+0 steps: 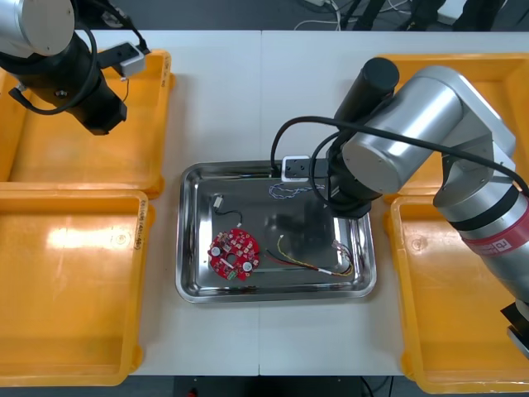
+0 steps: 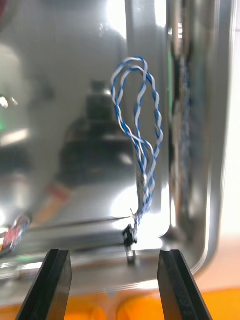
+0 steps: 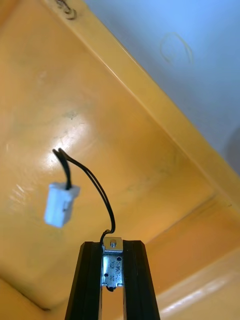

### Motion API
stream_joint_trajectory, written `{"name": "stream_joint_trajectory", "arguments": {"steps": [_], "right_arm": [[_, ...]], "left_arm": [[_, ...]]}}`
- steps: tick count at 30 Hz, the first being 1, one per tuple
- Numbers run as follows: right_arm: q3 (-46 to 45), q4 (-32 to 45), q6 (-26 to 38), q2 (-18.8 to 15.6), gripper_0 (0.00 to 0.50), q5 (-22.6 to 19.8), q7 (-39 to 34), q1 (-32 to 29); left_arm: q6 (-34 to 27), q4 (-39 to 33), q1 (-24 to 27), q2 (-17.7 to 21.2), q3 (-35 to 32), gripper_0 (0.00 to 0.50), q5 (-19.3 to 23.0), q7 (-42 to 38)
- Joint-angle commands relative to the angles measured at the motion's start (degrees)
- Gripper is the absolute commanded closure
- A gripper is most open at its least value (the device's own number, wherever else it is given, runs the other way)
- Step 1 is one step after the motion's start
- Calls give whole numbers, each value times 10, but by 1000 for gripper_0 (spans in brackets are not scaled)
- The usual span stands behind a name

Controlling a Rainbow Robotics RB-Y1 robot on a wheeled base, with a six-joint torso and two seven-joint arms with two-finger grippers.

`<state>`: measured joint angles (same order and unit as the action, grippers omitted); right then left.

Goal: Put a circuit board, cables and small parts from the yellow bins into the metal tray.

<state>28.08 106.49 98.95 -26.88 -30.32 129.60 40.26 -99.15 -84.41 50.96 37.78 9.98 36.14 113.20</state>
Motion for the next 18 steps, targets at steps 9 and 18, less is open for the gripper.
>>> {"name": "stream_joint_trajectory", "arguments": {"steps": [9, 18], "right_arm": [[-129, 161, 111, -34, 0, -2, -211, -14], [-222, 202, 111, -100, 0, -76, -346, -62]], "left_arm": [[-74, -169, -4, -40, 56, 500, -11, -249], [-73, -211, -4, -77, 148, 500, -37, -387]]}}
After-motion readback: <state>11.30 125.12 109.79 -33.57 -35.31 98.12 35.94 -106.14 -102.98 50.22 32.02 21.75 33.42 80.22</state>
